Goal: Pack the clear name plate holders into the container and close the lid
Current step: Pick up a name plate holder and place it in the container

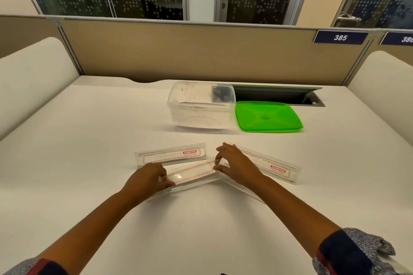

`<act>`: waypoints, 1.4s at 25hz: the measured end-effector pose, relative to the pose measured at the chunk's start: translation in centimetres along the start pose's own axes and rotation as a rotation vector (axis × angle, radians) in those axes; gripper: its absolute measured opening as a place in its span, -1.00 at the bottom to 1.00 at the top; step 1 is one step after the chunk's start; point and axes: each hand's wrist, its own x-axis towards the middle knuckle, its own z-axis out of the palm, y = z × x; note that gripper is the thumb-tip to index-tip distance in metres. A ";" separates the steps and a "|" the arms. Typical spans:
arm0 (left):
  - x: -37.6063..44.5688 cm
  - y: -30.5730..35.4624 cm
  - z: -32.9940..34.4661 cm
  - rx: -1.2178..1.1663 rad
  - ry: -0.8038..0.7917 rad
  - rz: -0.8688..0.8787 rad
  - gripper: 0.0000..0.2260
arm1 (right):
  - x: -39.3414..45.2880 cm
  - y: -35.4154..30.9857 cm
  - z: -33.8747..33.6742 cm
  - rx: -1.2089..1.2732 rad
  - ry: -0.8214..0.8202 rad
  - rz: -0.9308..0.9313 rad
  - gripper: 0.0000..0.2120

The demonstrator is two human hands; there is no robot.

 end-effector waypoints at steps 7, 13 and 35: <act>0.7 0.0 -1.5 -0.364 0.076 -0.182 -0.78 | -0.2 0.6 -0.6 0.229 0.193 0.005 -0.84; 1.6 -0.3 -3.2 -0.581 0.173 -0.207 -0.85 | 0.0 0.8 -1.6 0.482 0.299 0.057 -0.90; 14.5 3.7 -10.4 -1.160 0.481 -0.258 -0.65 | 9.2 0.1 -8.4 0.841 0.605 0.112 -0.83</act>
